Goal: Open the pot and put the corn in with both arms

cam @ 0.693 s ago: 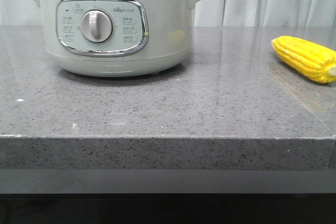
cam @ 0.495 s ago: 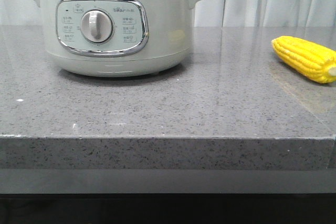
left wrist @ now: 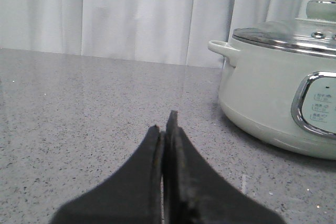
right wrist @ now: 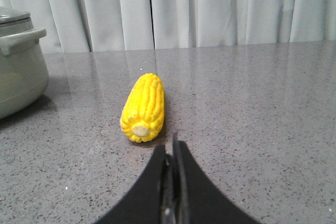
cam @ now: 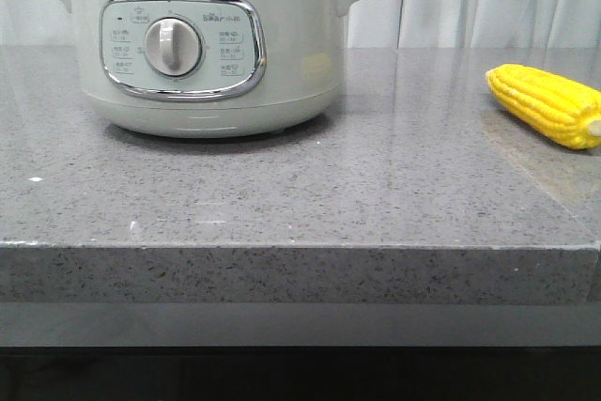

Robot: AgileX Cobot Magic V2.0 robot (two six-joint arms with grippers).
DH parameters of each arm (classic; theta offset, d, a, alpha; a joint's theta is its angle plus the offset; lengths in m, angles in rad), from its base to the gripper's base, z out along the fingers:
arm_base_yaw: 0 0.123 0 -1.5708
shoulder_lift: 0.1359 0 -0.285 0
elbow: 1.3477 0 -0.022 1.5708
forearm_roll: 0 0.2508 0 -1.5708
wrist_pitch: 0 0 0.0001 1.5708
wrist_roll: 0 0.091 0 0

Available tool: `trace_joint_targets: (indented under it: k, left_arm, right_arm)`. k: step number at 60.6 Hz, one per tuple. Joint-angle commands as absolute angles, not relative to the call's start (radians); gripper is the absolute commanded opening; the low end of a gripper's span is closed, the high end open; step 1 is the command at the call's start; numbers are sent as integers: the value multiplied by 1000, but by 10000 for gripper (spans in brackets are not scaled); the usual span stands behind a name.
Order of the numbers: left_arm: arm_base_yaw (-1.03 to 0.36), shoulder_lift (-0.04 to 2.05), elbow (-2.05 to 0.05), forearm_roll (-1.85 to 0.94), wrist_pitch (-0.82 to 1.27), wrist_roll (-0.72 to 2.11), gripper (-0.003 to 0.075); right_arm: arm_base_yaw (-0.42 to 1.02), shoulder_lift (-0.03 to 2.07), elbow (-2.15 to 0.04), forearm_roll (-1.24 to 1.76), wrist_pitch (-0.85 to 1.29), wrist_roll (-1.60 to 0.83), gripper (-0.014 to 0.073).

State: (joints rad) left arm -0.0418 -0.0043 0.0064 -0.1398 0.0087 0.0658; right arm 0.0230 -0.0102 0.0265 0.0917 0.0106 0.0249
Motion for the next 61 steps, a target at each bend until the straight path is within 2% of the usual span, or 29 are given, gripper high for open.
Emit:
trace_joint_targets:
  k: [1,8,19,35,48,61]
  left_arm:
    - [-50,-24,10,-146,-115,63,-20]
    - [-50,-24,8,-146,-158,63,-20]
    - [-50,-20,-76,-146,-152,63,-20]
    - [-50,8,-373,-146,78,63,-20]
    - [-50,201,-676,-146,398,63,-20]
    - [-50,351,-721,-148,455,63,-20]
  right_arm:
    - [17,-33,27,84,-94,21,-67]
    - [17,-33,23,84,-130,21,-67]
    - [17,-33,-76,85,-64,21,-67]
    - [17,57,-342,77,155,11,-67]
    - [17,266,-610,76,414,-17,-67]
    - [17,406,-686,76,538,-17,-67]
